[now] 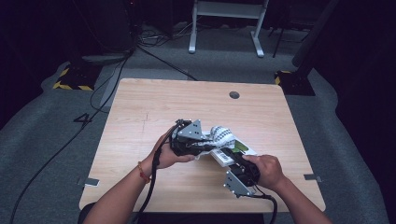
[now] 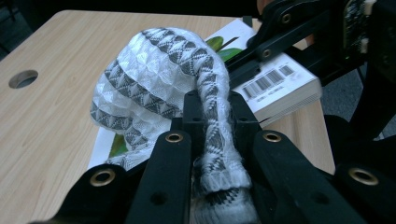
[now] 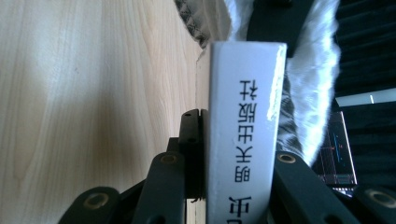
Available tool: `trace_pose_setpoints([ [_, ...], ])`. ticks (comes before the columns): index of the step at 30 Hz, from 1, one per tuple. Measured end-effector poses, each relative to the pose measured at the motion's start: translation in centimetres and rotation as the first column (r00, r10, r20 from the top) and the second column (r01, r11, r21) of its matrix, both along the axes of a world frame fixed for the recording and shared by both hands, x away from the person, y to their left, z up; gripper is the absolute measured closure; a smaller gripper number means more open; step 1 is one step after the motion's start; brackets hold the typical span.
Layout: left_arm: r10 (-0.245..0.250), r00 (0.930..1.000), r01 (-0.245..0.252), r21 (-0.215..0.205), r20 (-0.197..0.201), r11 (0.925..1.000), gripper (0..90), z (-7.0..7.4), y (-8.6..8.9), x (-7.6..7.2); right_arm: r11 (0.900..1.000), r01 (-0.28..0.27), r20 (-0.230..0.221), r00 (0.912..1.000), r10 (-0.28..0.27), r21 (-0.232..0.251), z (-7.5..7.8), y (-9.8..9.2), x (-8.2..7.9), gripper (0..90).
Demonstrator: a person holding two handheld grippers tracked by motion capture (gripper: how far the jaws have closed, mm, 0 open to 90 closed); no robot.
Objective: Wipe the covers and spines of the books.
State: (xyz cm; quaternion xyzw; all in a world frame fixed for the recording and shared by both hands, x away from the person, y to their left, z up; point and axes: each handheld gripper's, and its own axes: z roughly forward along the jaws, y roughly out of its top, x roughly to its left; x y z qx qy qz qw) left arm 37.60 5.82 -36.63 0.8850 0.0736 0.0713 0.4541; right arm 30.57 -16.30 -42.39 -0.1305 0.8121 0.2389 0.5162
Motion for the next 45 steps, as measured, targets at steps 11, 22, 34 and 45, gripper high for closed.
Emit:
trace_pose_setpoints([
  [11,-0.057,0.9983,0.057,-0.023,-0.01,0.9981,81.5,0.6,-1.2,-1.9,0.999,0.041,0.011,0.9991,-0.041,-0.014,-0.1,-0.2,0.5,75.5],
  [22,0.045,0.9985,-0.043,0.038,-0.031,0.9983,81.6,-0.5,-0.1,0.8,0.999,0.031,0.025,0.9992,-0.03,-0.015,0.0,-0.2,0.4,75.5],
  [34,0.166,0.9695,-0.129,0.202,-0.18,0.9708,81.5,-2.5,1.9,7.1,0.996,-0.026,0.052,0.9982,0.031,-0.081,-0.8,1.2,-1.1,75.5],
  [45,-0.015,0.9859,0.054,0.231,-0.167,0.9713,81.5,0.0,-4.5,6.2,0.993,-0.073,0.083,0.9932,0.081,-0.096,-1.0,2.4,-1.9,75.4],
])
